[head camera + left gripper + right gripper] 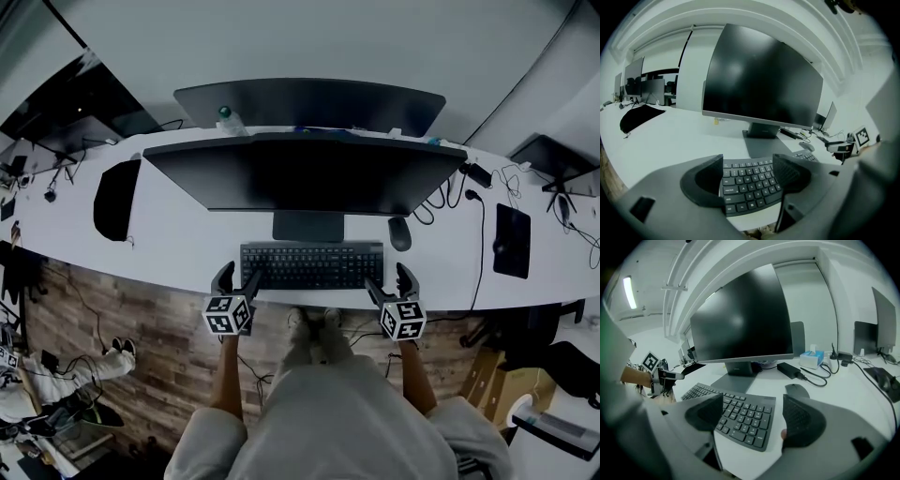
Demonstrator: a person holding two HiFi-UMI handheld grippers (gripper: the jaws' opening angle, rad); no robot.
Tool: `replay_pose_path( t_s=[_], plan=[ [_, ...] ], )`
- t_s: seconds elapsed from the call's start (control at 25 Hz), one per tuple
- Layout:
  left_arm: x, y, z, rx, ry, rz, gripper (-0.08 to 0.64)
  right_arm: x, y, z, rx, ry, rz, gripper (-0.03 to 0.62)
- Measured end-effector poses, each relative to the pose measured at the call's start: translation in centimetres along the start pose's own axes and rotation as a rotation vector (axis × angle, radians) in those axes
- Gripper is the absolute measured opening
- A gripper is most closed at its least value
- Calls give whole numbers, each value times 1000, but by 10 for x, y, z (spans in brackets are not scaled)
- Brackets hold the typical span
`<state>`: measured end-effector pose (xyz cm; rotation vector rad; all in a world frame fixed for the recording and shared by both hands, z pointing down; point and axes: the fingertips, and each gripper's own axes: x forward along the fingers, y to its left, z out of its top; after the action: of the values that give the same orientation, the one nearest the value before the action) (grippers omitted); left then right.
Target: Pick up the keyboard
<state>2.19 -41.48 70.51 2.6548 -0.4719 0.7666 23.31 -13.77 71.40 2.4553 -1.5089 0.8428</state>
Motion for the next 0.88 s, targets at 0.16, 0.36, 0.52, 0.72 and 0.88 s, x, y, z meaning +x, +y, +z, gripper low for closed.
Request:
replay_pose_path(
  t_s=[0.16,0.36,0.52,0.72,0.88],
  plan=[
    [11,11,-3,-13,19,-17,310,11,-2,-7,30,25,-27,382],
    [24,22,-10,-37,43,-23,310,25,-5,-12,53,51,-43,388],
    [37,32,-19,-64,75,-26,310,39,-11,-18,65,78,-49,391],
    [54,44,-32,-105,113,-30,310,56,-18,-27,86,118,-57,394],
    [63,48,-33,-118,123,-38,310,68,-21,-28,123,125,-57,394]
  ],
)
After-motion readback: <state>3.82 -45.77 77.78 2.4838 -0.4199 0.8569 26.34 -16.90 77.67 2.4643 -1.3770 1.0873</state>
